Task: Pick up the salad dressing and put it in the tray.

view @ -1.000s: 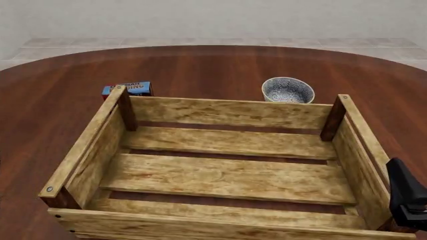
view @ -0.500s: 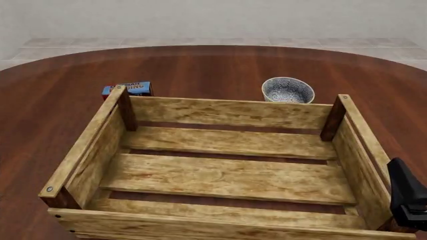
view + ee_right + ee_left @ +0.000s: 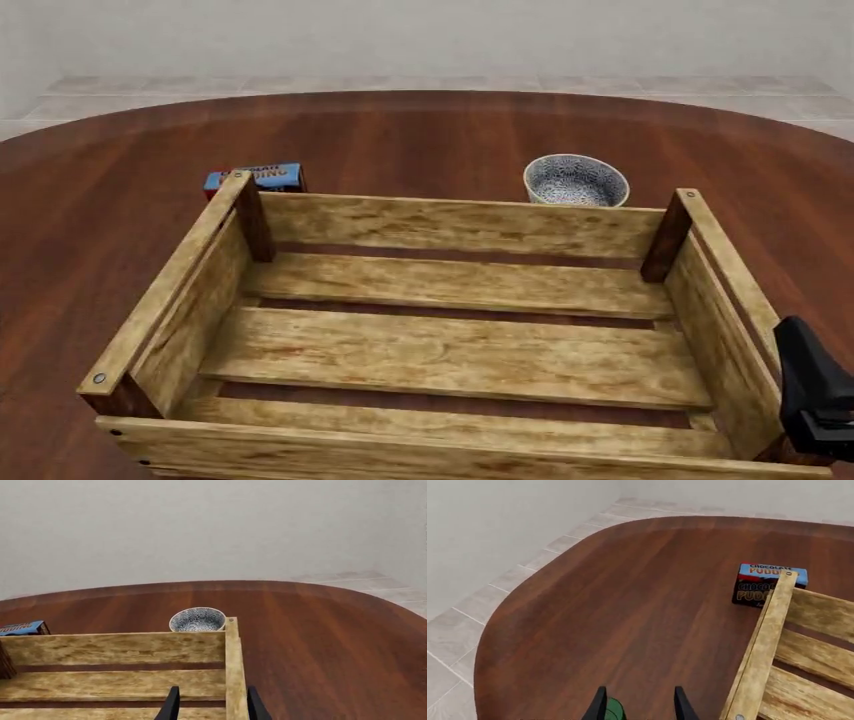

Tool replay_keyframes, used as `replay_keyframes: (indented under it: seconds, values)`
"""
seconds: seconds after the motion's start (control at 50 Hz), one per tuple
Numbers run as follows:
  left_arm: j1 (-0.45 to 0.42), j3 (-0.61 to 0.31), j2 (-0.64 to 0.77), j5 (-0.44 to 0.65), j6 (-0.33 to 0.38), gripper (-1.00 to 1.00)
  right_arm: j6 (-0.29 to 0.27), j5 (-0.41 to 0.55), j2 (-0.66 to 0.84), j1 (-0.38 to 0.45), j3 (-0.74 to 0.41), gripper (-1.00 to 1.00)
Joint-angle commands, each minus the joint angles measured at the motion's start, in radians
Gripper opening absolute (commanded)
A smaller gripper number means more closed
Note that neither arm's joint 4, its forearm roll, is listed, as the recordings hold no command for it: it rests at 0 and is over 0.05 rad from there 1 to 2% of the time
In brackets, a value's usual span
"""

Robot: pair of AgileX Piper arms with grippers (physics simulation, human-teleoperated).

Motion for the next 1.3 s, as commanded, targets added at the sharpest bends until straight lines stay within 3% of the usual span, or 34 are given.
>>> replay_keyframes:
  seconds: [0.02, 0.52, 0.98, 1.3]
  values:
    - [0.034, 0.018, 0.000, -0.019, 0.027, 1.00, 0.000, -0.001, 0.000, -0.002, 0.002, 1.00]
    - [0.127, 0.096, 0.029, -0.122, 0.047, 1.00, -0.007, -0.001, 0.008, 0.003, 0.000, 1.00]
    - [0.200, 0.186, 0.197, -0.328, 0.077, 1.00, -0.007, -0.005, 0.016, 0.002, -0.002, 1.00]
    - [0.238, 0.199, 0.280, -0.396, 0.113, 1.00, -0.011, -0.005, 0.020, 0.003, -0.005, 1.00]
